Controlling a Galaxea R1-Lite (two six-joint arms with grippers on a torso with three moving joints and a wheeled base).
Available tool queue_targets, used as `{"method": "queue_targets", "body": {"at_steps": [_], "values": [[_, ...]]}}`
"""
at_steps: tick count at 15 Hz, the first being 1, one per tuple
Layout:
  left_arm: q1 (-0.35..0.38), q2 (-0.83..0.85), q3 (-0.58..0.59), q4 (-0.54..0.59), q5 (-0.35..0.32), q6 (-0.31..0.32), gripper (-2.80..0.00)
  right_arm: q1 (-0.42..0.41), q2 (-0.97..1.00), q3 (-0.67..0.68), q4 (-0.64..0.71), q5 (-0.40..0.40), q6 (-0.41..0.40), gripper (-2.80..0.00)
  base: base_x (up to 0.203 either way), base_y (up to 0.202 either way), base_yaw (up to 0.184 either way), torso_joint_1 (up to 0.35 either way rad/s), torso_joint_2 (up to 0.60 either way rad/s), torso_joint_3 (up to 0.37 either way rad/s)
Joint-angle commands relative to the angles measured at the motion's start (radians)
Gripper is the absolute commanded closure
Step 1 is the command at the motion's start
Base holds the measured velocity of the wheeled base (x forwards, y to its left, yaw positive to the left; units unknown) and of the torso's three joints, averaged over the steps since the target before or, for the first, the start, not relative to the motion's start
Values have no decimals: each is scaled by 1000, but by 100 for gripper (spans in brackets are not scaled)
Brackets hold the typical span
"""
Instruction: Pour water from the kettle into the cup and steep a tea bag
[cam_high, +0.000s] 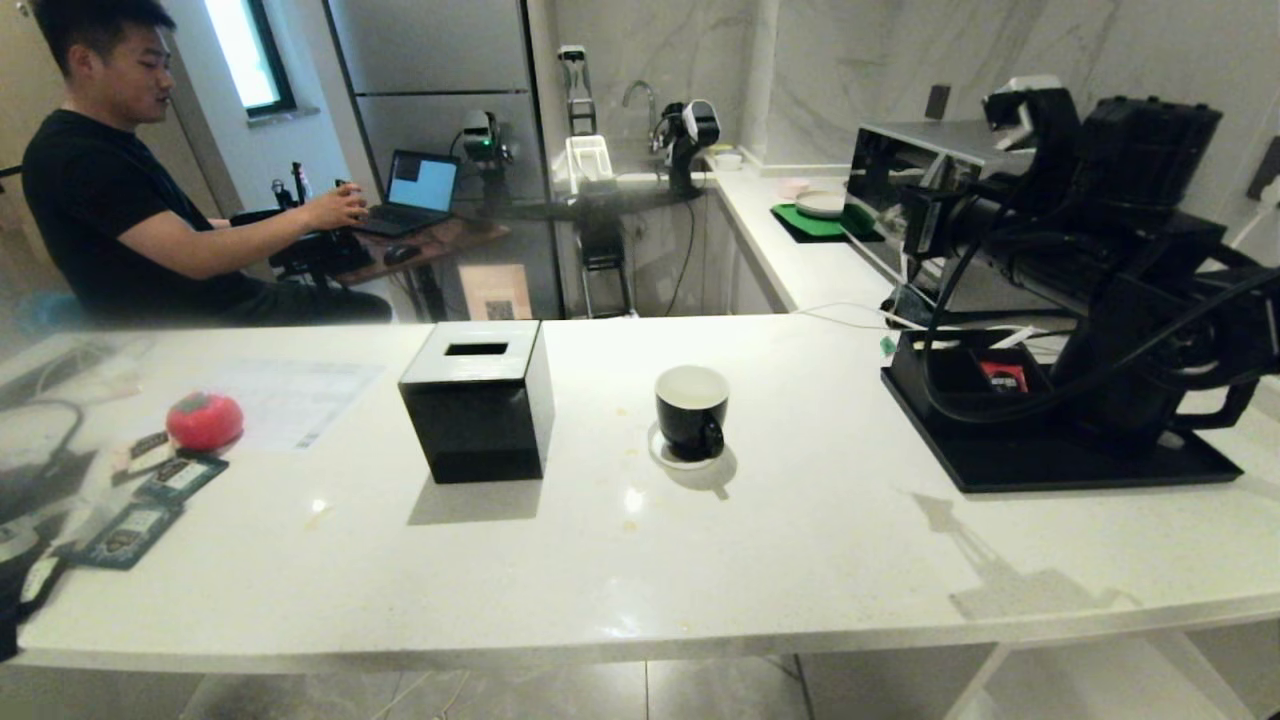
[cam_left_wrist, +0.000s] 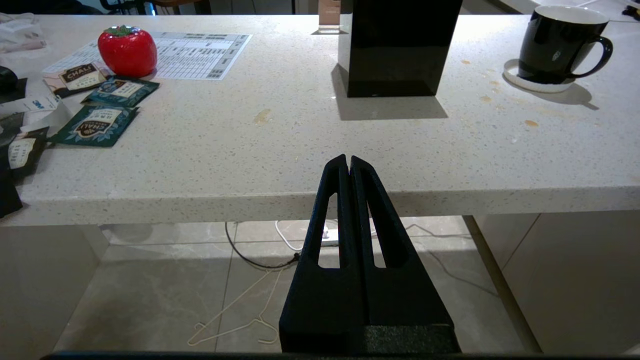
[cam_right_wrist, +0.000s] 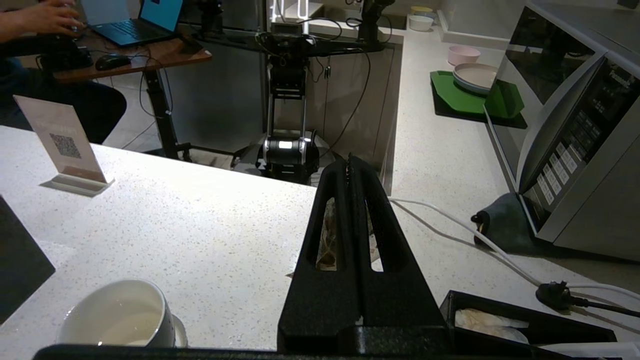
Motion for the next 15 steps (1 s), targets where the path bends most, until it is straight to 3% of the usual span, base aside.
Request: {"method": "queue_targets", "body": {"at_steps": [1,15], "values": [[1,0,0,-1,1,-20,0,17,-11,0,-2,-1,-1,0,0,0,0,0,0,0],[1,0,0,0,8,-22,0,159,-2,-2,22,-2,-4,0,0,0,0,0,0,0]]}}
